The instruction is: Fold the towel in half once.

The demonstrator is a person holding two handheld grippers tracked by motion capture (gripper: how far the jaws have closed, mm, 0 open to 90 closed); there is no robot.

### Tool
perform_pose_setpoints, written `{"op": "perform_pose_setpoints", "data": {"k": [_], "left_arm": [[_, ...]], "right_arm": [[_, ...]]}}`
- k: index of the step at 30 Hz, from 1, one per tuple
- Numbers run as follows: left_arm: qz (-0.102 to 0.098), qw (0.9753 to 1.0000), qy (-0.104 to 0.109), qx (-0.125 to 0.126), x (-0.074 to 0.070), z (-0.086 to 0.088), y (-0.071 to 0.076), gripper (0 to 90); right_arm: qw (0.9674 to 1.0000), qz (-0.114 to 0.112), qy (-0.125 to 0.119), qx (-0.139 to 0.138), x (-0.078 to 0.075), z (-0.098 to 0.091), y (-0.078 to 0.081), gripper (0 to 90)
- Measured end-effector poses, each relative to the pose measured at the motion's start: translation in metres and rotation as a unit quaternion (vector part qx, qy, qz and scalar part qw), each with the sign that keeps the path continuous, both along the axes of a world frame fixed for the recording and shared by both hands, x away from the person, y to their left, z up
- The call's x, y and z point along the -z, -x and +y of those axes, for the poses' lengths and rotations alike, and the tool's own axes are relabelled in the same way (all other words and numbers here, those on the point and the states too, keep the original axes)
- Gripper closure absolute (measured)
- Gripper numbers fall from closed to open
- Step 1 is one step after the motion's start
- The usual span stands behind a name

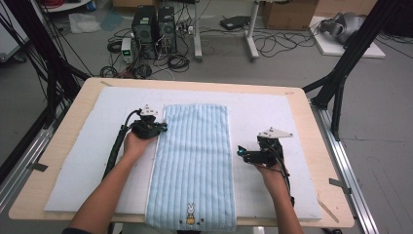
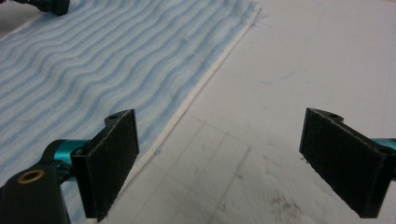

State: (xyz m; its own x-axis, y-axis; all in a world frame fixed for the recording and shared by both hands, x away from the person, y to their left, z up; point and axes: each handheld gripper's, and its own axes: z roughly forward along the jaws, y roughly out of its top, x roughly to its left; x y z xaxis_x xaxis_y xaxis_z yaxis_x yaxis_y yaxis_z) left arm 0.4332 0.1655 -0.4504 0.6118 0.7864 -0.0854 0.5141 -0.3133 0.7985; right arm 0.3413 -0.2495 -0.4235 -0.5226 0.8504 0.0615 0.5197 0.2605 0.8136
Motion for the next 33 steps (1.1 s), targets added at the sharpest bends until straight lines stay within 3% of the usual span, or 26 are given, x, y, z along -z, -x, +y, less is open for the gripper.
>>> {"op": "perform_pose_setpoints", "data": {"k": [5, 8, 13, 15, 18, 20, 21, 26, 29, 31, 33], "left_arm": [[0.012, 0.9994, 0.032, -0.002, 0.000, 0.005, -0.002, 85.7], [0.016, 0.9989, 0.044, -0.003, 0.001, 0.006, -0.002, 85.7], [0.016, 0.9990, 0.043, -0.002, 0.001, 0.006, -0.002, 85.7], [0.017, 0.9989, 0.043, -0.002, 0.001, 0.007, -0.003, 85.6], [0.016, 0.9991, 0.040, -0.005, 0.001, 0.006, -0.002, 85.5], [0.015, 0.9993, 0.035, -0.004, 0.001, 0.005, -0.002, 85.5], [0.014, 0.9995, 0.030, -0.002, 0.001, 0.005, -0.002, 85.5], [0.013, 0.9994, 0.031, -0.005, 0.001, 0.005, -0.002, 85.8], [0.003, 0.9992, 0.040, -0.010, -0.001, 0.007, -0.003, 86.0], [-0.016, 0.9980, 0.059, -0.019, -0.005, 0.012, -0.005, 86.0], [-0.016, 0.9971, 0.071, -0.022, -0.008, 0.015, -0.007, 86.0]], "right_arm": [[0.9997, 0.023, 0.002, 0.003, 0.003, 0.015, -0.033, 11.0], [0.9988, 0.047, 0.015, -0.003, 0.006, 0.027, -0.054, 11.9], [0.9983, 0.057, 0.005, -0.011, 0.011, 0.041, -0.076, 34.4], [0.9982, 0.059, 0.010, -0.011, 0.014, 0.045, -0.081, 42.7], [0.9977, 0.066, 0.013, -0.014, 0.018, 0.051, -0.087, 48.1], [0.9971, 0.070, 0.026, -0.015, 0.020, 0.057, -0.088, 53.9], [0.9971, 0.059, 0.045, -0.015, 0.021, 0.060, -0.088, 56.8], [0.9961, 0.063, 0.054, -0.031, 0.018, 0.066, -0.087, 83.7], [0.9949, 0.053, 0.081, -0.029, 0.016, 0.072, -0.088, 86.0], [0.9952, 0.037, 0.088, -0.024, 0.012, 0.072, -0.091, 86.2], [0.9972, 0.027, 0.068, -0.015, 0.007, 0.069, -0.094, 86.2]]}}
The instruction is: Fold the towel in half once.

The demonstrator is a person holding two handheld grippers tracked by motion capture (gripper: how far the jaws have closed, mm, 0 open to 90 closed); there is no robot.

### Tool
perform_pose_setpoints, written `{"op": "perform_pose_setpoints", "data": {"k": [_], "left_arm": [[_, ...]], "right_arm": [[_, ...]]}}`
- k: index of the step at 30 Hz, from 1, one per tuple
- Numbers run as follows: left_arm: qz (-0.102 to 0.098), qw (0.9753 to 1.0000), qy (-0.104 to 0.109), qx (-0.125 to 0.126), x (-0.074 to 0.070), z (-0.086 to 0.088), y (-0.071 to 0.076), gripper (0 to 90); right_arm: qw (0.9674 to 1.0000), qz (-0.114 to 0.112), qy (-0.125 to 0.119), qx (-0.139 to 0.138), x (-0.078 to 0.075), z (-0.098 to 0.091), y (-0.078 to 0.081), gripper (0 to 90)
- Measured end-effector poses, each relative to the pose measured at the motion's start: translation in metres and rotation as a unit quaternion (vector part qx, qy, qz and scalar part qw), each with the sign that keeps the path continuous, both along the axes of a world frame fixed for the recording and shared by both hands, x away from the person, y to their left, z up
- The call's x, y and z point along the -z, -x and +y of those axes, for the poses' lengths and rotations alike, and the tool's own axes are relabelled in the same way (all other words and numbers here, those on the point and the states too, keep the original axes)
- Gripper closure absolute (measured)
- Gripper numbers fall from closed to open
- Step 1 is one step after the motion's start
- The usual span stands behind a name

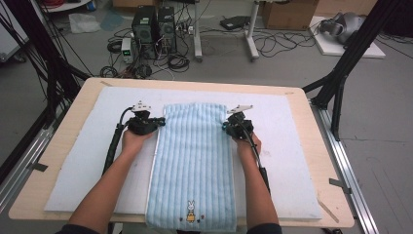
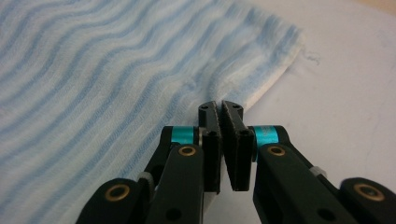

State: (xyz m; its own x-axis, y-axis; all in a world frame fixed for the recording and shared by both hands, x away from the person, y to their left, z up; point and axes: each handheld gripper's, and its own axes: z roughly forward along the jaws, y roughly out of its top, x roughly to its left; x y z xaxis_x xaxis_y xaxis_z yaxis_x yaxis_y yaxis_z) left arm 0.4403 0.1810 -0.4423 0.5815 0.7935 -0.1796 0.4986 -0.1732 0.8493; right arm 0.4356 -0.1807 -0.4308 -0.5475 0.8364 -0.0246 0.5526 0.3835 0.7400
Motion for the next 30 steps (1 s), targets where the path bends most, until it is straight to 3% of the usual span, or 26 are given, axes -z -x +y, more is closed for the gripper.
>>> {"op": "perform_pose_setpoints", "data": {"k": [2, 5, 6, 12, 20, 24, 26, 30], "left_arm": [[0.004, 1.0000, 0.002, 0.008, 0.000, 0.001, 0.001, 86.0], [0.005, 0.9998, 0.001, 0.020, 0.000, 0.004, 0.005, 85.9], [0.006, 0.9997, 0.006, 0.023, -0.002, 0.005, 0.006, 85.9], [-0.016, 0.9990, 0.021, 0.036, -0.010, 0.008, 0.022, 85.8], [-0.024, 0.9980, 0.025, 0.053, -0.010, 0.011, 0.050, 85.5], [-0.025, 0.9969, 0.029, 0.068, -0.011, 0.013, 0.064, 85.5], [-0.028, 0.9962, 0.030, 0.076, -0.011, 0.014, 0.072, 85.5], [-0.038, 0.9955, 0.034, 0.080, -0.010, 0.017, 0.088, 85.4]], "right_arm": [[0.9997, -0.005, -0.024, 0.002, -0.001, -0.001, 0.000, 86.2], [0.9998, 0.000, -0.019, -0.009, 0.000, 0.000, 0.005, 86.1], [0.9996, 0.001, -0.027, -0.008, 0.000, -0.001, 0.007, 86.2], [0.9979, 0.004, -0.062, -0.020, -0.006, -0.007, 0.019, 86.1], [0.9967, 0.001, -0.063, -0.051, -0.012, -0.010, 0.041, 85.6], [0.9957, 0.014, -0.071, -0.059, -0.012, -0.012, 0.056, 85.1], [0.9949, 0.003, -0.077, -0.066, -0.012, -0.013, 0.065, 85.1], [0.9937, 0.007, -0.088, -0.070, -0.011, -0.017, 0.079, 85.1]]}}
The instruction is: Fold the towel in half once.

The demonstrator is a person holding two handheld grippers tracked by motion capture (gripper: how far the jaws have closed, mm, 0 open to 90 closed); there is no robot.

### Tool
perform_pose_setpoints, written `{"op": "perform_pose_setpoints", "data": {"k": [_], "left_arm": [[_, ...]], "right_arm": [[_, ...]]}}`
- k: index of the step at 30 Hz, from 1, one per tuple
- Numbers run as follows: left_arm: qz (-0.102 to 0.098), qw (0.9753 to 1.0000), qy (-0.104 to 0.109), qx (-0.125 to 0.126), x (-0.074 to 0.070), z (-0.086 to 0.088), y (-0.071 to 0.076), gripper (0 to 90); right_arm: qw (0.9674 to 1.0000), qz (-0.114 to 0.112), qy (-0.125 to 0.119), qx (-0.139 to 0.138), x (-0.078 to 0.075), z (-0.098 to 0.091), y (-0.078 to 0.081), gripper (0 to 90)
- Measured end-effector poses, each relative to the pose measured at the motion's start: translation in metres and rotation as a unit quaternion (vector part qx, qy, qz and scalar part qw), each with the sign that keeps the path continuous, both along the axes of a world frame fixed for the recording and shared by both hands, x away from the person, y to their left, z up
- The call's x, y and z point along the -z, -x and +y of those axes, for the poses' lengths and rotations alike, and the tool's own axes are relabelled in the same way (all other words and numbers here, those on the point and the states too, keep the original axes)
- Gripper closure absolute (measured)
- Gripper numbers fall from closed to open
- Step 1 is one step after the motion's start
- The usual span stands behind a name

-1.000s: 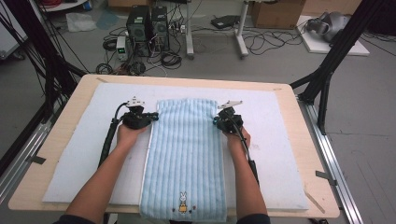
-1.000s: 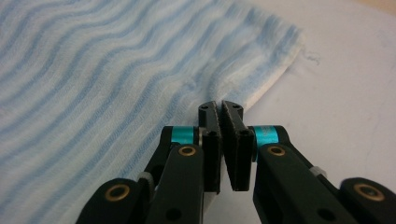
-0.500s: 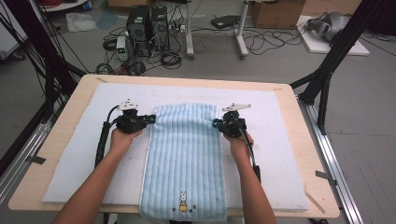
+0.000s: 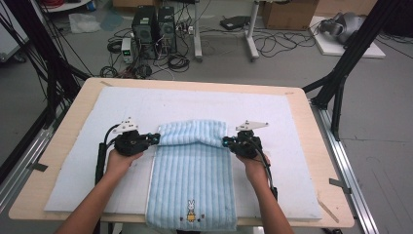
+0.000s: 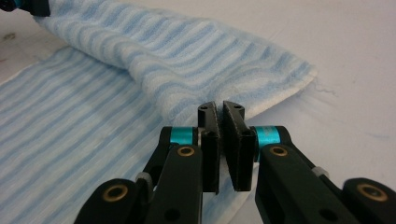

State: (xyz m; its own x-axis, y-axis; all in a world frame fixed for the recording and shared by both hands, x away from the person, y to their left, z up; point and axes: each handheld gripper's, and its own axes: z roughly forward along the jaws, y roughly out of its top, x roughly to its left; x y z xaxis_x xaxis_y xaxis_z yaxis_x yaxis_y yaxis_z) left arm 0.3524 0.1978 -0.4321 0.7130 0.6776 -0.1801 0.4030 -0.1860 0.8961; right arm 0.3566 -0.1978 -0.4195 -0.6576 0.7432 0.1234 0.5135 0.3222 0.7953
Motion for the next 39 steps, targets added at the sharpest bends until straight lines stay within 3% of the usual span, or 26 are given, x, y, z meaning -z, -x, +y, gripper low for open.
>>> {"op": "perform_pose_setpoints", "data": {"k": [17, 21, 23, 25, 26, 31, 36, 39], "left_arm": [[0.004, 0.9992, 0.001, 0.040, 0.002, 0.007, 0.044, 84.3], [0.021, 0.9987, -0.004, 0.047, 0.006, 0.007, 0.050, 81.1], [0.038, 0.9986, -0.004, 0.036, 0.009, 0.008, 0.048, 67.1], [0.041, 0.9991, -0.007, 0.009, 0.009, 0.010, 0.045, 50.6], [0.040, 0.9992, -0.005, 0.001, 0.008, 0.012, 0.042, 47.8], [0.043, 0.9985, 0.014, -0.030, 0.003, 0.016, 0.022, 44.1], [0.052, 0.9977, 0.001, -0.044, 0.005, 0.006, -0.005, 44.1], [0.055, 0.9973, -0.009, -0.047, 0.011, -0.002, -0.013, 44.6]], "right_arm": [[0.9990, 0.012, 0.002, -0.044, 0.007, -0.010, 0.050, 84.7], [0.9987, 0.017, 0.006, -0.048, 0.008, -0.012, 0.056, 83.6], [0.9989, 0.016, 0.010, -0.044, 0.008, -0.012, 0.057, 76.9], [0.9994, 0.017, 0.001, -0.030, 0.007, -0.014, 0.055, 69.5], [0.9996, 0.015, -0.002, -0.022, 0.006, -0.015, 0.054, 65.5], [0.9998, 0.007, -0.009, 0.018, 0.004, -0.015, 0.044, 53.8], [0.9987, 0.018, 0.000, 0.048, 0.007, -0.009, 0.018, 49.1], [0.9978, 0.027, 0.007, 0.060, 0.010, -0.004, 0.002, 46.8]]}}
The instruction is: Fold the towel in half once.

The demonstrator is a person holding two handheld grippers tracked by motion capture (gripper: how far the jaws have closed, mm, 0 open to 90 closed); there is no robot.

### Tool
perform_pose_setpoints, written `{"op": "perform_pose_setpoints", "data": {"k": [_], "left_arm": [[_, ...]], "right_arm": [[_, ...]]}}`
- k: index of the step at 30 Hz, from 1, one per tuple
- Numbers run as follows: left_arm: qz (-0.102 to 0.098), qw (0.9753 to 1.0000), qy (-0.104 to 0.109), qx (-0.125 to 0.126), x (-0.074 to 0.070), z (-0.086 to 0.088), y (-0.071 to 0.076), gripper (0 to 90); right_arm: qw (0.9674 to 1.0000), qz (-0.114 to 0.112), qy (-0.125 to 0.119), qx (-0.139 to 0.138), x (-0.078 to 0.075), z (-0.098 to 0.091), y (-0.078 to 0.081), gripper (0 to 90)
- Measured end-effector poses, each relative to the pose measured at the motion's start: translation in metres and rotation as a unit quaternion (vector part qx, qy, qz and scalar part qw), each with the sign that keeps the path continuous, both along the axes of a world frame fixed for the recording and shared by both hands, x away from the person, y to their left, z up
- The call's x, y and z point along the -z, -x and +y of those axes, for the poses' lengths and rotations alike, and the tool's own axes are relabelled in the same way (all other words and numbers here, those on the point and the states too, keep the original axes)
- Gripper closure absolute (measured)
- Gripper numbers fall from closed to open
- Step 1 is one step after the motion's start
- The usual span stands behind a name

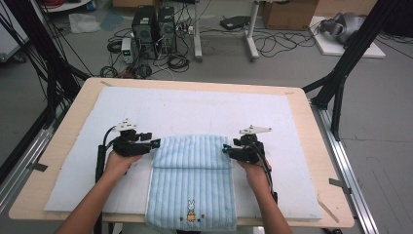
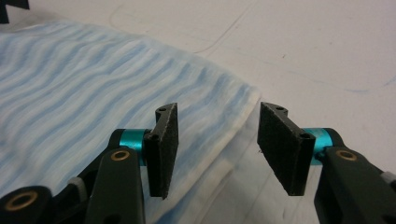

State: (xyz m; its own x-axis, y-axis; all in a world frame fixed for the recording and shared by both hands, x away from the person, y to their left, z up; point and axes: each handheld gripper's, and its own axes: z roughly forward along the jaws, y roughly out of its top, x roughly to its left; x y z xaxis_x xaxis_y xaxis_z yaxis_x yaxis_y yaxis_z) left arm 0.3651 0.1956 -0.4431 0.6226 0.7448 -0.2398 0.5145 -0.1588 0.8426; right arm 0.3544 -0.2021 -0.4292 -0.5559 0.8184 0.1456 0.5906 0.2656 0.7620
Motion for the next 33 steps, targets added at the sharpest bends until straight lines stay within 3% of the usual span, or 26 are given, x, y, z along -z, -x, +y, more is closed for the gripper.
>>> {"op": "perform_pose_setpoints", "data": {"k": [5, 9, 12, 15, 16, 18, 20, 26, 30, 33], "left_arm": [[0.011, 0.9996, -0.025, 0.009, 0.006, -0.011, -0.007, 45.1], [0.013, 0.9986, -0.044, 0.025, 0.008, -0.018, -0.007, 52.1], [0.008, 0.9975, -0.061, 0.035, 0.008, -0.022, -0.006, 64.5], [0.000, 0.9955, -0.085, 0.041, 0.008, -0.026, -0.004, 82.2], [0.001, 0.9959, -0.082, 0.039, 0.008, -0.026, -0.004, 84.3], [0.004, 0.9969, -0.069, 0.038, 0.007, -0.023, -0.005, 85.5], [0.002, 0.9975, -0.062, 0.036, 0.006, -0.020, -0.005, 85.7], [-0.014, 0.9992, -0.016, 0.032, -0.006, -0.008, -0.001, 85.7], [-0.024, 0.9986, 0.008, 0.047, -0.015, -0.002, 0.008, 85.6], [-0.028, 0.9981, 0.015, 0.053, -0.018, 0.001, 0.014, 85.6]], "right_arm": [[0.9996, 0.021, 0.017, 0.007, 0.006, 0.009, -0.018, 46.8], [0.9989, 0.029, 0.035, -0.001, 0.011, 0.015, -0.023, 51.7], [0.9983, 0.026, 0.053, 0.001, 0.012, 0.017, -0.023, 59.3], [0.9980, 0.022, 0.059, 0.000, 0.013, 0.013, -0.024, 72.6], [0.9983, 0.027, 0.052, -0.002, 0.013, 0.012, -0.025, 82.2], [0.9984, 0.025, 0.050, -0.013, 0.013, 0.011, -0.025, 85.2], [0.9980, 0.020, 0.057, -0.016, 0.012, 0.013, -0.024, 86.3], [0.9997, 0.008, 0.012, -0.022, 0.003, 0.007, -0.020, 86.6], [0.9991, -0.004, -0.018, -0.038, -0.006, 0.002, -0.012, 86.7], [0.9983, -0.008, -0.023, -0.052, -0.010, 0.002, -0.002, 86.8]]}}
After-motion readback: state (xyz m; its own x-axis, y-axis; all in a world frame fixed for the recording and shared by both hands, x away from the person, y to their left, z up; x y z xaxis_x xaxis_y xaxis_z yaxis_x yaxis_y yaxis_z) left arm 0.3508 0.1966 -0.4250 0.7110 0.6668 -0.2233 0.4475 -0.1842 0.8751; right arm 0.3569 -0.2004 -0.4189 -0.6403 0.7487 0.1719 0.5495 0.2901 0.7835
